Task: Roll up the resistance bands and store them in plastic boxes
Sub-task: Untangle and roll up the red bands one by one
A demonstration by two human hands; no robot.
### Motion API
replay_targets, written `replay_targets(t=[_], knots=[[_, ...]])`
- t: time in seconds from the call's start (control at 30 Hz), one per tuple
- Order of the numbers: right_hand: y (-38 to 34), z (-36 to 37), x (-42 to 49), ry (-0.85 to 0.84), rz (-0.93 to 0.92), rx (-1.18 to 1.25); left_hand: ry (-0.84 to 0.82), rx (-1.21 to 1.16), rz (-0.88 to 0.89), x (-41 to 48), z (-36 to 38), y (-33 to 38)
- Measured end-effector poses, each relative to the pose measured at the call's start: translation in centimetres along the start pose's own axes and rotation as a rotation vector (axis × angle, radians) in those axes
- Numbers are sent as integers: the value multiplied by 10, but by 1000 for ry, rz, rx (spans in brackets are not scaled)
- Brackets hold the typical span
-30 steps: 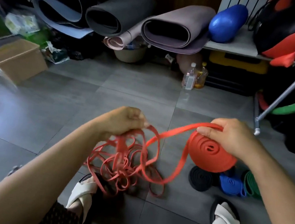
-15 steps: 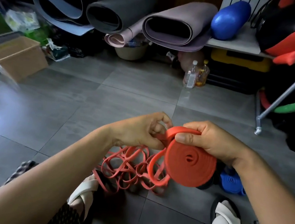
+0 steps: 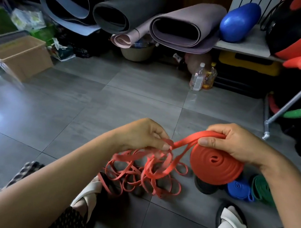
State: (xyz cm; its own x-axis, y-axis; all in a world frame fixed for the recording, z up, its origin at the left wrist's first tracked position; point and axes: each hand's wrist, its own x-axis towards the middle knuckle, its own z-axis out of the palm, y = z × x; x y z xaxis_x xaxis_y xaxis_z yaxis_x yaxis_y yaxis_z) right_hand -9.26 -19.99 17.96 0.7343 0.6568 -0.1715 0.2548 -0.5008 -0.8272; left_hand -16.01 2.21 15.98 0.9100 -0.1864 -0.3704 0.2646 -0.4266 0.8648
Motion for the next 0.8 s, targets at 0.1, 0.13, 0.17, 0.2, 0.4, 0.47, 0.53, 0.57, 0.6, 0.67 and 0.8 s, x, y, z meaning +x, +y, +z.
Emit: replay_targets(t=[0.1, 0.13, 0.17, 0.2, 0.4, 0.47, 0.53, 0.57, 0.6, 0.67, 0.8], knots=[[-3, -1, 0, -6, -38, 16, -119, -110, -12, 4, 17, 5], [-5, -2, 0, -3, -61, 30, -136, -113, -21, 5, 17, 5], [-6, -4, -1, 7, -83, 56, -146, -136, -49, 6, 15, 5], [-8, -7, -2, 26, -101, 91, -161, -170, -81, 7, 13, 4], [-10, -15, -8, 53, -114, 147, -9, -180, -42, 19, 22, -8], [-10, -16, -10, 49, -132, 155, 81, 19, -56, 30, 24, -22], [-14, -18, -12, 45, -160, 195, 52, 270, -30, 37, 25, -35], [-16, -19, -14, 42, -175, 220, -5, 394, 9, 38, 27, -41], [-18, -20, -15, 41, -196, 244, -73, 492, 53, 39, 30, -45], [-21, -23, -18, 56, -226, 279, -176, 601, 146, 43, 39, -53], [-20, -30, -24, 117, -272, 335, -293, 646, 84, 53, 48, -70]])
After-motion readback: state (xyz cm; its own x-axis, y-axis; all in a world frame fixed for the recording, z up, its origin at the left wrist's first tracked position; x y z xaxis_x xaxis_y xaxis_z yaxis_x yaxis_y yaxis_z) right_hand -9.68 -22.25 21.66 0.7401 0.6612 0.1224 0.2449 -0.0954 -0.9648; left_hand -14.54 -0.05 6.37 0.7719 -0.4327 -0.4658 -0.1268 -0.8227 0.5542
